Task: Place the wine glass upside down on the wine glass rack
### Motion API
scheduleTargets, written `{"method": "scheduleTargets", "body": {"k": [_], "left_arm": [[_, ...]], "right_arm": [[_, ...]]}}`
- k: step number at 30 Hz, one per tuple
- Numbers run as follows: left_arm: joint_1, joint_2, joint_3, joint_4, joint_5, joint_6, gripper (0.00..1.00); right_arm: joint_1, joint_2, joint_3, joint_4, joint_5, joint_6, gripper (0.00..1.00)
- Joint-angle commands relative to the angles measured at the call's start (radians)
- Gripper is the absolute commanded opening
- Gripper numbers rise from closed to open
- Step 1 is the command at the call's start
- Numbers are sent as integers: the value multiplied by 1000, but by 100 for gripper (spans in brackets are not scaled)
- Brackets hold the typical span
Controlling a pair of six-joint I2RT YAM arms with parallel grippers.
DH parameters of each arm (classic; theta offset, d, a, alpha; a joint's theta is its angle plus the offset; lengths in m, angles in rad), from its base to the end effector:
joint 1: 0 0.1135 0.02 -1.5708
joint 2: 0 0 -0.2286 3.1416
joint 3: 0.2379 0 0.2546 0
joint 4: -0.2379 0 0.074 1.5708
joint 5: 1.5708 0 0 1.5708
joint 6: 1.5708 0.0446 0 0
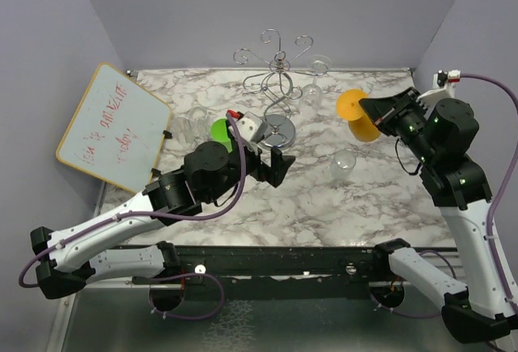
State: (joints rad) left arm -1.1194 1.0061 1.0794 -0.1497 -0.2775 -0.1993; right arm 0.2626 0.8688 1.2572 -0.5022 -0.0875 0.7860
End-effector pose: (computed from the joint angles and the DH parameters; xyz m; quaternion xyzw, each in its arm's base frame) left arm 0.1229 -0.2256 0.3756 0.2384 0.6927 -0.3321 0.5941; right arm 0.1886 0.0547 0.4238 0.1647 0.7276 0.3612 0.5594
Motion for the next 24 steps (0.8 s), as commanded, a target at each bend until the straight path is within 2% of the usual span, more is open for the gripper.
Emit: {"method": "scheduleTargets", "body": {"k": [1,5,11,16,24], "left_arm": [[-2,-37,61,-161,-172,-7,99],[-2,-41,120,-232,-241,-19,99],[-2,-56,184,-281,-334,-34,99],[-2,-59,240,-310,-333,-60,99],[-1,-89,197,-275,-351,-97,99]], "right_arm": [[3,62,81,54,203,-107,1],[3,149,151,166,203,-155,1],[3,320,258,331,106,-215,0],[3,472,363,447,18,-241,1],[3,708,527,632,-118,-234,1]]}}
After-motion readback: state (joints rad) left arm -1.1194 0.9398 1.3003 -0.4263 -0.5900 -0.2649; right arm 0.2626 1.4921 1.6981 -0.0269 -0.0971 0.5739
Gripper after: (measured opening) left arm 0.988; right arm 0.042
